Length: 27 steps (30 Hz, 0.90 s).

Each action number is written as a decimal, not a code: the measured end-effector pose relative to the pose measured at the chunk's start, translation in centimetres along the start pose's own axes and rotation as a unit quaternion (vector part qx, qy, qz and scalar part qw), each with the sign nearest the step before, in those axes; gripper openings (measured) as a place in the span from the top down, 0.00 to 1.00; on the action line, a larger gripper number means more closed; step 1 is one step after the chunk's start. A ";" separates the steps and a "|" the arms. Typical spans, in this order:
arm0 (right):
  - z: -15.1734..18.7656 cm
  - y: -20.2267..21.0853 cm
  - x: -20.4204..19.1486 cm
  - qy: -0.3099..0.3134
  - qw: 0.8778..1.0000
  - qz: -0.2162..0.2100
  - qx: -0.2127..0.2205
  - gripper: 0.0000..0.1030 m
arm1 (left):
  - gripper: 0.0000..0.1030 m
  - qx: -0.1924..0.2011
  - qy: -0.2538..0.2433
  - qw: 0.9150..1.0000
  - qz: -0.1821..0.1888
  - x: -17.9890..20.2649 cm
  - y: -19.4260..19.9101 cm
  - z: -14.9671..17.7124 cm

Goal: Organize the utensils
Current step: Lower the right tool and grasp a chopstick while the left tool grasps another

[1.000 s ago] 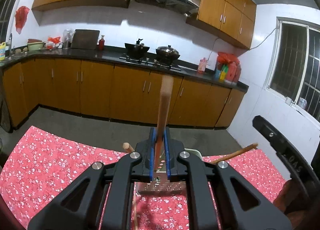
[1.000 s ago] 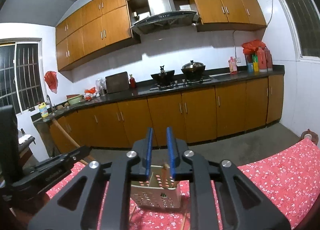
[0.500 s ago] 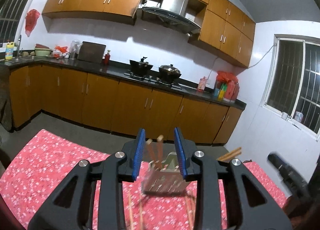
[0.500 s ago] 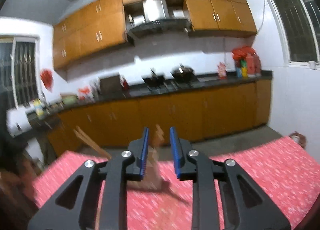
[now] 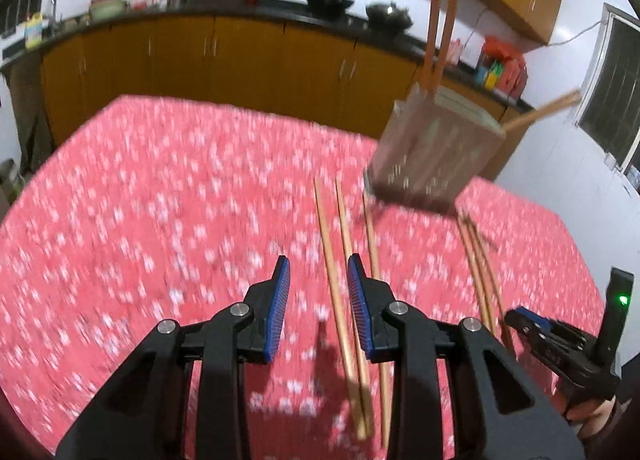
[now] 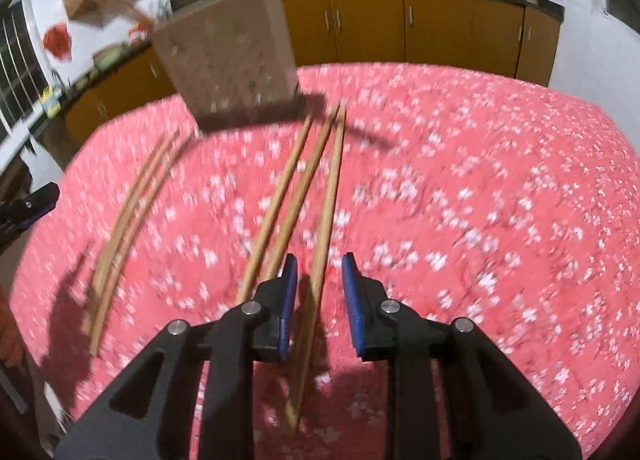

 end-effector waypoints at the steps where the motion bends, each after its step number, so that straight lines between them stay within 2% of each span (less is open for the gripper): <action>1: -0.1 0.0 0.1 0.004 1.000 0.005 0.006 0.79 | 0.70 -0.006 0.000 1.000 0.003 0.1 -0.3 0.6; 3: 0.1 0.0 0.1 0.016 1.000 0.022 0.013 0.92 | 0.70 -0.020 0.000 1.000 0.015 0.4 -0.7 1.7; 7: -0.7 -0.1 2.0 -0.012 0.999 0.049 0.020 0.92 | 0.75 -0.041 -0.008 0.999 0.033 1.3 -1.6 3.1; 11: -1.0 0.1 2.7 -0.028 0.998 0.046 0.020 0.92 | 0.82 -0.059 -0.030 0.997 0.038 2.3 -2.6 4.0; 17: -0.9 0.1 2.6 -0.022 0.998 0.048 0.023 0.92 | 0.89 -0.087 -0.050 0.995 0.015 2.7 -4.1 4.9; 24: -0.5 0.3 2.2 -0.010 0.999 0.044 0.020 0.90 | 0.92 -0.084 -0.072 0.994 -0.022 2.4 -4.8 4.4; 27: -0.6 0.2 2.0 -0.001 0.999 0.048 0.021 0.91 | 0.93 -0.083 -0.064 0.994 -0.038 1.2 -5.4 3.7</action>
Point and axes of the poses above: each gripper's, at about its wrist camera, not at the fingertips, and y roughly against the way its jaws point, x to its right, z to its underside, the point moved 8 cm from there along -y, roughly the way its jaws point, and after that the axes turned 7 degrees about -y, right-handed, at the moved point
